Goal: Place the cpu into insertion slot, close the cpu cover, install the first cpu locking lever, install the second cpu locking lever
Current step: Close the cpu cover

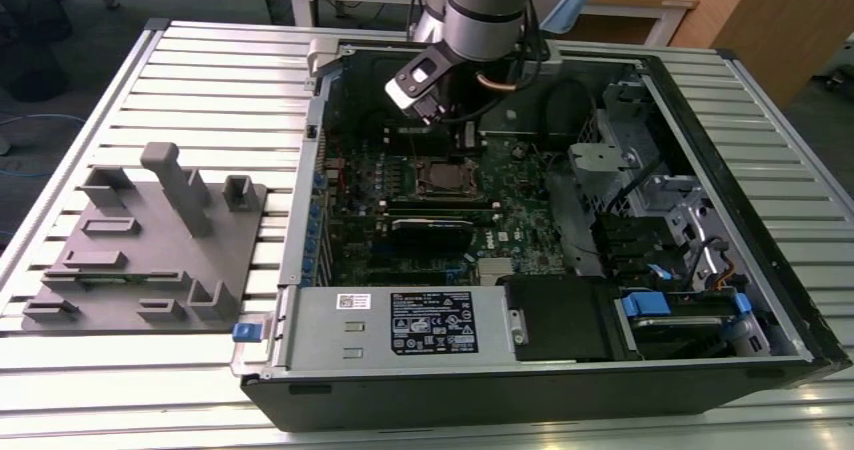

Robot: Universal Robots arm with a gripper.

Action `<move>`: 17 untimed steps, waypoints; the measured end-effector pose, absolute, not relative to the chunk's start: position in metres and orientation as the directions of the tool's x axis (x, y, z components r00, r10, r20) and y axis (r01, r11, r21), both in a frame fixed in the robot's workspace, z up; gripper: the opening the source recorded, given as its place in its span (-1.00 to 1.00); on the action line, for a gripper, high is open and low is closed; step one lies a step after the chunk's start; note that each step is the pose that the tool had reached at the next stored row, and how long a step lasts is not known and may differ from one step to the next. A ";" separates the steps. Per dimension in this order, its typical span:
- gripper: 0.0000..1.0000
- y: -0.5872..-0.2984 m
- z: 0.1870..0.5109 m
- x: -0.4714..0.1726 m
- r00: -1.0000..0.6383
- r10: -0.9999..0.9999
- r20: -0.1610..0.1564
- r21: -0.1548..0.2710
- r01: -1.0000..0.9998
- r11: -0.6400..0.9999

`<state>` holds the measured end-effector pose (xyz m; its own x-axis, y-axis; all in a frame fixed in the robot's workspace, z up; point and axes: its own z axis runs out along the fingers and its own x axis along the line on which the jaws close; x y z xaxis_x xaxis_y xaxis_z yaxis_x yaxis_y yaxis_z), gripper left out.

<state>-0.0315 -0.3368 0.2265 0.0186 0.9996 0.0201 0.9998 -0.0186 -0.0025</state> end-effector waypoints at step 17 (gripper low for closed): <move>-0.79 -0.337 0.219 -0.038 0.017 1.000 0.020 -0.002 1.000 -0.017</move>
